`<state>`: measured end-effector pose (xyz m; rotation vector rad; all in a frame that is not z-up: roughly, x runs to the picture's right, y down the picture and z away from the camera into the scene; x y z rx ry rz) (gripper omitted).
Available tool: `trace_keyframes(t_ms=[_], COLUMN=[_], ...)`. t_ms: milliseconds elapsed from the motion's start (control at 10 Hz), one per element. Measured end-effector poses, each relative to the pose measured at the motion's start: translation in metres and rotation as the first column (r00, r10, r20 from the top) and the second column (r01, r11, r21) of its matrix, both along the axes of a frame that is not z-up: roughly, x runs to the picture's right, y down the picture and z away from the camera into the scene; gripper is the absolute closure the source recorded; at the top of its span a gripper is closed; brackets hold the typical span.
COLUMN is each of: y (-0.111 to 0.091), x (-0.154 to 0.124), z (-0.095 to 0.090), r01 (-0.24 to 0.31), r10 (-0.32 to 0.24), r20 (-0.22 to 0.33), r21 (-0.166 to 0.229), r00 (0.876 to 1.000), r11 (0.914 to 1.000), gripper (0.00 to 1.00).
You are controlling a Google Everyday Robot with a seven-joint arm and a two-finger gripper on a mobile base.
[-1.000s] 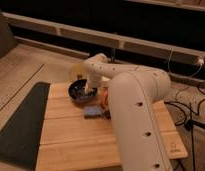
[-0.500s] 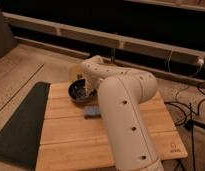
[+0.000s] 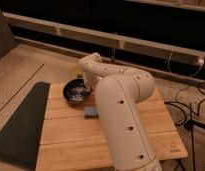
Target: Pick up the ceramic bowl
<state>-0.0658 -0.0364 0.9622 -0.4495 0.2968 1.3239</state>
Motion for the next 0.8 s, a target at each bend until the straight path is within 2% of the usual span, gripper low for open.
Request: trace_keyframes(t_ms=[200,500,600,800], y=[-0.036,-0.070,-0.077,-0.081], x=[-0.002,0.007,0.013,0.025], z=[-0.022,-0.057,-0.068,-0.084], r01=[0.003,-0.008,-0.014,-0.031], r10=[-0.003,0.012,0.022,0.045], r20=[-0.001,-0.020,-0.030,-0.047], r21=[0.093,0.202,0.229,0.257], r00=[1.000,1.000,0.999,0.998], r11=[0.9956,0.9794,0.9732,0.9659], gripper=[1.00,1.00,1.00,1.00])
